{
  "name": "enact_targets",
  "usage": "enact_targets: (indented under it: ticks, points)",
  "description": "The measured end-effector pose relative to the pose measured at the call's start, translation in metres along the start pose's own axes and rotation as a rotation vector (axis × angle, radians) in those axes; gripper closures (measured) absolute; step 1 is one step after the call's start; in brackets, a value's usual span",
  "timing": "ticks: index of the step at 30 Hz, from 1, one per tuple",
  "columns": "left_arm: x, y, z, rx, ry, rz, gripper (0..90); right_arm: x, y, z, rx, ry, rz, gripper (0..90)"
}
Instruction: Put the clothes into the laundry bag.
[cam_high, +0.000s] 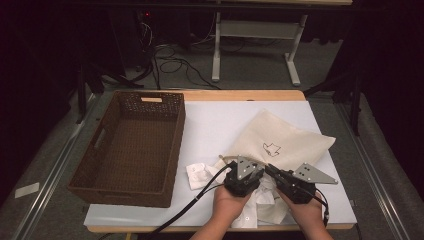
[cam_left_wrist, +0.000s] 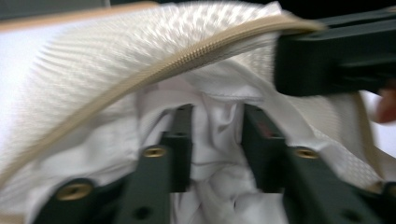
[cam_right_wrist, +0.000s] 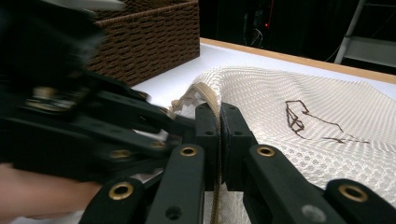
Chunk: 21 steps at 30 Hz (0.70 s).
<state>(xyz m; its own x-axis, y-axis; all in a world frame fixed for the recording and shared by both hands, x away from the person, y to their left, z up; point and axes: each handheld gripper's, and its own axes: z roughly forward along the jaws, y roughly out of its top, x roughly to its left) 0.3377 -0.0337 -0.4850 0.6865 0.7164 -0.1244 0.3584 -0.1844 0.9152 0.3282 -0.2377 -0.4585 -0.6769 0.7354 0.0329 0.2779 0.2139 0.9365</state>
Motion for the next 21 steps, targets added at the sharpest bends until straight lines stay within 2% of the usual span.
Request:
enact_targets:
  ticks: [2, 3, 5, 6, 7, 8, 9, 12, 15, 16, 19, 21]
  points:
    - [0.003, -0.005, -0.021, -0.039, 0.023, 0.022, 50.1, -0.001, 0.0, 0.0, -0.001, 0.004, -0.001, 88.9]
    - [0.007, -0.007, -0.032, -0.043, 0.032, 0.02, 47.6, -0.001, 0.0, -0.001, 0.001, 0.005, -0.002, 88.9]
    - [0.017, -0.013, -0.051, -0.031, 0.067, 0.023, 44.9, 0.0, 0.0, 0.0, 0.004, 0.003, -0.008, 88.9]
    - [0.024, -0.017, -0.058, -0.02, 0.094, 0.037, 43.3, 0.0, 0.0, 0.0, 0.003, 0.004, -0.015, 88.9]
    - [0.031, -0.021, -0.064, 0.0, 0.126, 0.048, 41.1, 0.0, 0.0, 0.0, 0.004, 0.001, -0.014, 88.9]
    - [0.038, -0.025, -0.067, 0.024, 0.136, 0.043, 38.2, 0.001, 0.0, 0.0, 0.007, -0.001, -0.008, 88.9]
    - [0.045, -0.03, -0.069, 0.045, 0.136, 0.035, 35.1, 0.001, 0.0, 0.0, 0.006, 0.0, -0.012, 88.9]
    - [0.059, -0.044, -0.073, 0.097, 0.16, 0.065, 25.9, 0.002, 0.0, 0.001, 0.009, -0.002, -0.021, 88.9]
    - [0.068, -0.053, -0.067, 0.136, 0.149, 0.022, 23.9, 0.002, -0.002, 0.001, 0.02, -0.002, -0.015, 88.9]
    - [0.069, -0.053, -0.063, 0.154, 0.147, 0.023, 23.8, 0.002, -0.002, 0.001, 0.018, -0.001, -0.014, 88.9]
    - [0.067, -0.056, -0.053, 0.185, 0.126, 0.033, 31.1, 0.002, -0.003, 0.002, 0.021, -0.001, -0.012, 88.9]
    - [0.068, -0.054, -0.052, 0.195, 0.104, 0.03, 41.4, 0.002, -0.003, 0.002, 0.022, -0.003, -0.015, 88.9]
